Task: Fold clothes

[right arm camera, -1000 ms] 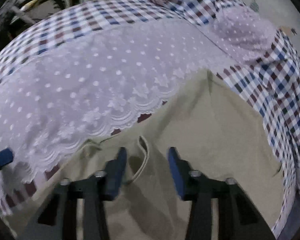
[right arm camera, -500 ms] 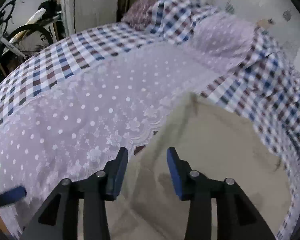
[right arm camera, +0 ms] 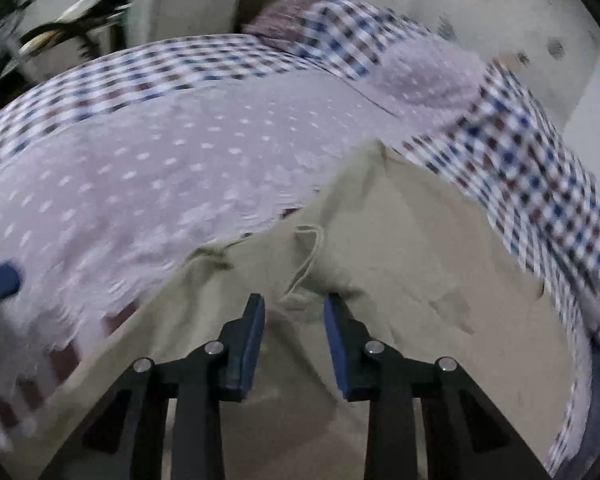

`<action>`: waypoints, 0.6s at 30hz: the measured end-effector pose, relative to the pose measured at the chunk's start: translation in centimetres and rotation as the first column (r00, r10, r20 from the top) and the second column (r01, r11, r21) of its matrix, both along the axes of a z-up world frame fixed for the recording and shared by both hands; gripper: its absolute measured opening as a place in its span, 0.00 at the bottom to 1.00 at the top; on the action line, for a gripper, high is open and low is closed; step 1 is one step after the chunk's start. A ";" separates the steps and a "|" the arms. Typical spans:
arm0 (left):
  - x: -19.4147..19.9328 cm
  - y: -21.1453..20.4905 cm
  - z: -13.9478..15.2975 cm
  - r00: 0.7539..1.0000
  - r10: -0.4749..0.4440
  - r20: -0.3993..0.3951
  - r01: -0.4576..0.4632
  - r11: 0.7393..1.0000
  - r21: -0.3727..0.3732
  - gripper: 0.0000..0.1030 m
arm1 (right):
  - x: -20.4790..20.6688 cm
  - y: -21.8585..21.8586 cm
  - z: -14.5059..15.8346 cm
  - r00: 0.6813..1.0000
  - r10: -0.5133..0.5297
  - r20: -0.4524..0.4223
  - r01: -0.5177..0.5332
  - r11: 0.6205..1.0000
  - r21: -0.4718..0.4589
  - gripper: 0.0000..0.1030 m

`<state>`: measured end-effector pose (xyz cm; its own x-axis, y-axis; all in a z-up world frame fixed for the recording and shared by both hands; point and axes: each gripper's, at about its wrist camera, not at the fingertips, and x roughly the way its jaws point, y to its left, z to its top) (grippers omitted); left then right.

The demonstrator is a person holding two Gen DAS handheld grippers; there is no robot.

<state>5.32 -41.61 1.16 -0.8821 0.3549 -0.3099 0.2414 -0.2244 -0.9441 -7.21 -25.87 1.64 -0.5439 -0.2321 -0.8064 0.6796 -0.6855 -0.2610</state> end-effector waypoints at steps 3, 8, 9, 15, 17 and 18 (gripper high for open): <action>-0.1 0.0 -0.1 1.000 -0.002 0.002 0.002 1.000 0.006 0.84 | -1.5 -0.3 -0.5 0.998 -0.005 0.058 0.006 1.000 -0.013 0.19; -0.1 -0.3 -0.3 1.000 -0.002 0.004 0.002 1.000 0.018 0.84 | -1.7 0.6 1.5 0.995 0.018 0.100 -0.010 0.997 -0.081 0.03; -0.1 -0.3 -0.3 1.000 -0.002 0.004 0.002 1.000 0.017 0.84 | -1.2 0.9 2.1 0.993 0.034 0.111 -0.024 0.995 -0.092 0.03; -0.1 -0.1 -0.3 1.000 -0.006 0.003 0.006 1.000 0.017 0.84 | 0.3 1.2 2.9 0.981 0.095 0.170 -0.078 0.992 -0.103 0.03; 0.0 -0.1 -0.3 1.000 -0.008 0.003 0.008 1.000 0.020 0.84 | 0.7 1.2 2.9 0.976 0.111 0.189 -0.093 0.990 -0.103 0.04; 0.0 -0.2 -0.3 1.000 -0.009 0.004 0.009 1.000 0.022 0.84 | 0.9 1.3 2.9 0.973 0.119 0.198 -0.101 0.990 -0.102 0.04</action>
<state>5.33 -41.80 0.86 -0.8776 0.3695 -0.3055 0.2431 -0.2062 -0.9478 -6.36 -24.61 4.50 -0.3377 -0.3589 -0.8701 0.7845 -0.6181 -0.0495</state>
